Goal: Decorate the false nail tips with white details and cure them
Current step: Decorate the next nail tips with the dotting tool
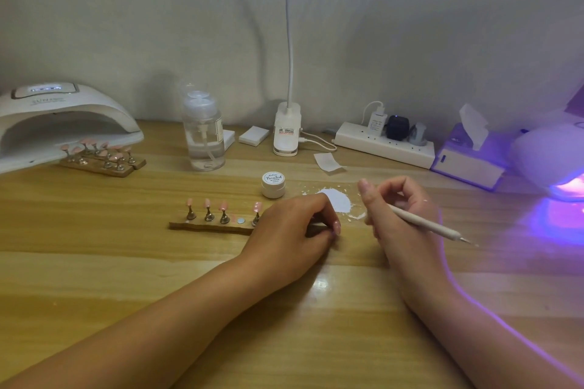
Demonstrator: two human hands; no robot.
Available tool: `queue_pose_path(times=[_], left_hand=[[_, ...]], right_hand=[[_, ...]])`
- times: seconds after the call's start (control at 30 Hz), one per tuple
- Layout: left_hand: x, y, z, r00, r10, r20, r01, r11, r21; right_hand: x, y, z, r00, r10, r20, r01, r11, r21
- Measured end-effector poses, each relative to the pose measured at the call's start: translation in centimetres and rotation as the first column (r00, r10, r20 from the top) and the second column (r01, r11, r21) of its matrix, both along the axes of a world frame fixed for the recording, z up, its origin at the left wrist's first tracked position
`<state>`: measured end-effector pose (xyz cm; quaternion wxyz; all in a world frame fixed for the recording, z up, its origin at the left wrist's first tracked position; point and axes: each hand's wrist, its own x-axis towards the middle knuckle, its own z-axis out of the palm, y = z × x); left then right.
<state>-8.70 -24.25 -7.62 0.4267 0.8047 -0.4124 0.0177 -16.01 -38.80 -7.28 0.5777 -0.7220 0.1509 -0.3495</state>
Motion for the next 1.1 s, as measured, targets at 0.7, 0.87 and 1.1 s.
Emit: queue_pose_path(times=[0.7,0.87,1.1], left_hand=[[-0.1,0.0,0.1,1.000,0.029,0.002,-0.029,0.999,0.031],[0.0,0.1,0.0,0.999,0.038,-0.025,-0.037,0.999,0.012],[0.1,0.1,-0.1,0.999,0.029,-0.022,-0.029,0.999,0.015]], right_hand=[[0.1,-0.3,-0.2,0.973,0.016,-0.232,-0.021,1.000,-0.019],[0.1,-0.1,0.3,0.993,0.027,-0.116,-0.018,0.997,0.080],[-0.5,0.6,0.7,0.996,0.063,-0.067,-0.048,0.977,0.208]])
